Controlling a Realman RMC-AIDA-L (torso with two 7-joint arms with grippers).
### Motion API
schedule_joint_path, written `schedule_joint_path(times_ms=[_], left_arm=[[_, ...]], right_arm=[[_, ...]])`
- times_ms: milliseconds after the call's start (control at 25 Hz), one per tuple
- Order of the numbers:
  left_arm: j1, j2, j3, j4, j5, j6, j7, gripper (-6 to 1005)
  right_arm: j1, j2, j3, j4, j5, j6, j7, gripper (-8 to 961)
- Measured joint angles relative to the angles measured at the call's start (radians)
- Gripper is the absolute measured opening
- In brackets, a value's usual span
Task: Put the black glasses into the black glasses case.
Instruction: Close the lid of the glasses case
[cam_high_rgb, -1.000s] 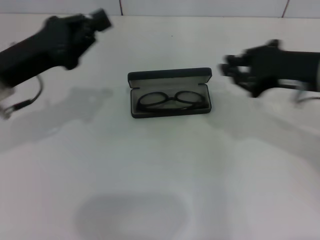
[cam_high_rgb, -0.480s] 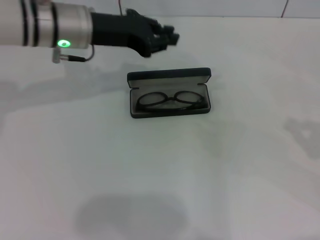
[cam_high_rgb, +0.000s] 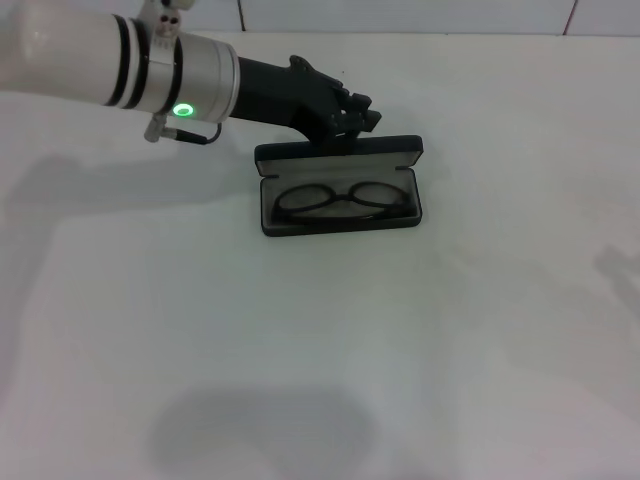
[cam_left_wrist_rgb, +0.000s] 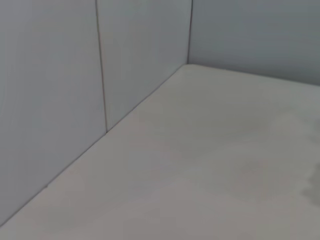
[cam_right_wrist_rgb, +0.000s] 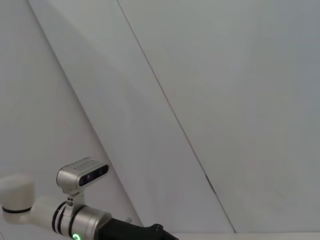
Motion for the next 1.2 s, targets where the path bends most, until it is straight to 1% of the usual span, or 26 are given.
schedule_joint_path(times_ms=[40,160,320,800,1000,1200], left_arm=[[0.0,-0.003,0.0,0.0,0.006,-0.006,-0.001,202],[-0.001,-0.023,0.0,-0.002,0.043,-0.051,-0.008,202],[-0.003,-0.034,0.001,-0.007,0.071,-0.073,-0.01,201],[0.002,-0.036,0.001,-0.008,0.084,-0.078,-0.024,199],[0.007,-0.035,0.007,-0.007,0.098,-0.058,-0.036,198],[0.009,-0.043,0.008,-0.007,0.131,-0.029,-0.039,197]], right_arm=[[0.004,0.0,0.0,0.003,-0.003,0.001,-0.003,186],[0.017,0.0,0.001,0.018,-0.016,0.002,-0.012,189],[0.027,-0.001,0.002,0.035,-0.026,0.002,-0.02,192],[0.032,-0.002,0.004,0.063,-0.029,0.014,-0.034,202],[0.036,-0.002,0.005,0.073,-0.029,0.016,-0.041,206],[0.042,-0.002,0.004,0.093,-0.029,0.017,-0.047,210]])
